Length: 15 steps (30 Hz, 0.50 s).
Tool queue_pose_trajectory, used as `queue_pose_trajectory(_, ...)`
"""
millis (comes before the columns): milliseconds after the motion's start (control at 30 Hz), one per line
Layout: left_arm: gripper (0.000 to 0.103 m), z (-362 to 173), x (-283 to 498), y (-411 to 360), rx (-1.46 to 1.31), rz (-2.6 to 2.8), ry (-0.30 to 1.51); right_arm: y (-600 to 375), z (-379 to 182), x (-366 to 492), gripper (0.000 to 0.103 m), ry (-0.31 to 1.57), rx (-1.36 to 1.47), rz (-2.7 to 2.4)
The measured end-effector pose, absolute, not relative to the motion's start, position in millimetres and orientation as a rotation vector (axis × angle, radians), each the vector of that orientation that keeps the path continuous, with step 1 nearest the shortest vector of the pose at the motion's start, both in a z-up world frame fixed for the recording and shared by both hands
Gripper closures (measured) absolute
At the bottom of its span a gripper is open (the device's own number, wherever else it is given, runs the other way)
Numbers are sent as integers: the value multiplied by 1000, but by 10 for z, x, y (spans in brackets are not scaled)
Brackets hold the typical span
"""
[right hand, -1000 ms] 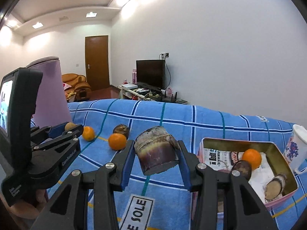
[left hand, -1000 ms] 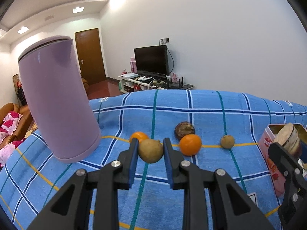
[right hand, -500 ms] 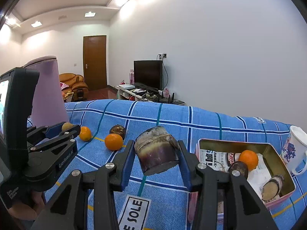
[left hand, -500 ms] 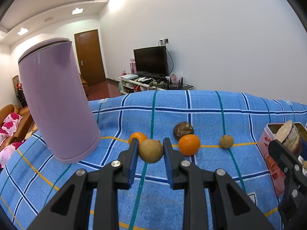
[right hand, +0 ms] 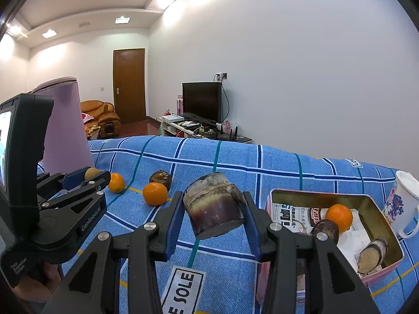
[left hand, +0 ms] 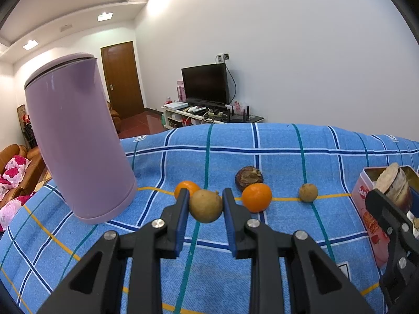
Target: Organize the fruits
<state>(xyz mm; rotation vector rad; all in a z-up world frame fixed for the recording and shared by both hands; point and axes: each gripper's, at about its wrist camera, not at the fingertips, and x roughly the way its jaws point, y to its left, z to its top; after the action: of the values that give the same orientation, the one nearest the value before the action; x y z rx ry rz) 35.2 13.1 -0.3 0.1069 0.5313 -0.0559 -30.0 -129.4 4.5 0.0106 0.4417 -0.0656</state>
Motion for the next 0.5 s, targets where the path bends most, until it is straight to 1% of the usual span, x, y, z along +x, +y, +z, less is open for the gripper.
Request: queue_pose_trajectory(500, 75, 12, 286, 70, 121, -73, 515, -1284, 45, -306, 58, 445, 14, -65)
